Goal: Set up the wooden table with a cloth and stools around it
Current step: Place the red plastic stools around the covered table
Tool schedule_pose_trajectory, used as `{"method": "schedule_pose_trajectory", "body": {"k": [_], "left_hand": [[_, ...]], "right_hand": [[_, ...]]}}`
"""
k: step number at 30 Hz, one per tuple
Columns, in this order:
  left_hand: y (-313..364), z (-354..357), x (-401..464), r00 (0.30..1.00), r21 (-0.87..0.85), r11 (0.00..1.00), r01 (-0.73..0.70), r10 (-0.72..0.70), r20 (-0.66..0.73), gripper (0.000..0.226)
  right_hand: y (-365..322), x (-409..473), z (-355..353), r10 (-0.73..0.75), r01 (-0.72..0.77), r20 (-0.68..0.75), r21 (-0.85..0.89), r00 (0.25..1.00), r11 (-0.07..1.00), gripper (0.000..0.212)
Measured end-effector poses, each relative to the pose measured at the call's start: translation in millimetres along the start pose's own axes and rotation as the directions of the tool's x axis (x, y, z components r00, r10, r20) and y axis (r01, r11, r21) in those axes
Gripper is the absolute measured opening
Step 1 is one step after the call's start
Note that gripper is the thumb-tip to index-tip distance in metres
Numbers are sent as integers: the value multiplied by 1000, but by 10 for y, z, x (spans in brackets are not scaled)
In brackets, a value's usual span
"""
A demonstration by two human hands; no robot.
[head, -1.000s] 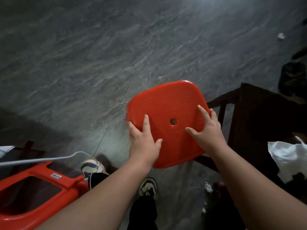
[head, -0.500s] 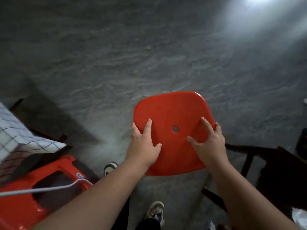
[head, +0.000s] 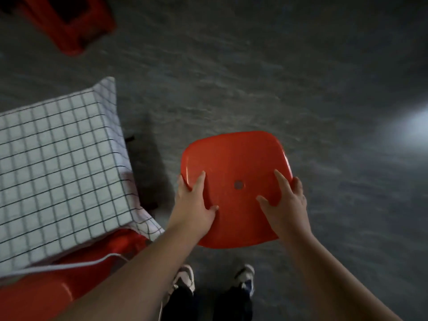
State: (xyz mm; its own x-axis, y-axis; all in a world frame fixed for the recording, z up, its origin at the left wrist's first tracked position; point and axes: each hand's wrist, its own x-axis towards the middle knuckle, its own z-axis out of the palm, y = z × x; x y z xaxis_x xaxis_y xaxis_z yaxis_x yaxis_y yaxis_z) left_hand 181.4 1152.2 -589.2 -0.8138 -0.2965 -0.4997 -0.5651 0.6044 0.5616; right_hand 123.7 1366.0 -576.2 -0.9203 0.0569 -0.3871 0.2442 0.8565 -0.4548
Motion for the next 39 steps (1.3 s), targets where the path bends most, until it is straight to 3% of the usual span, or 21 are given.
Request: {"method": "schedule_pose_trajectory", "body": {"k": [11,17,30,39], "left_hand": [[-461,-880,1261,959,-67,973,222,-230,-168,91],[-560,-1167,1778,941,-79,951,298,-306,-146,92],[-800,-1103,1857,933,-102,935,341,-349,-87,91],[-694,-956,1718,935,6,939,345,-342,-94,82]], "right_hand": [[-1358,1463,703,-259,266,194,-10,946,964,74],[-1774,1982,948,-313,339,255,-62,915,939,77],[-1768,1989,1115,-312,384,356,-150,881,911,73],[-1751,1825,1024,-302,421,415,-231,858,877,72]]}}
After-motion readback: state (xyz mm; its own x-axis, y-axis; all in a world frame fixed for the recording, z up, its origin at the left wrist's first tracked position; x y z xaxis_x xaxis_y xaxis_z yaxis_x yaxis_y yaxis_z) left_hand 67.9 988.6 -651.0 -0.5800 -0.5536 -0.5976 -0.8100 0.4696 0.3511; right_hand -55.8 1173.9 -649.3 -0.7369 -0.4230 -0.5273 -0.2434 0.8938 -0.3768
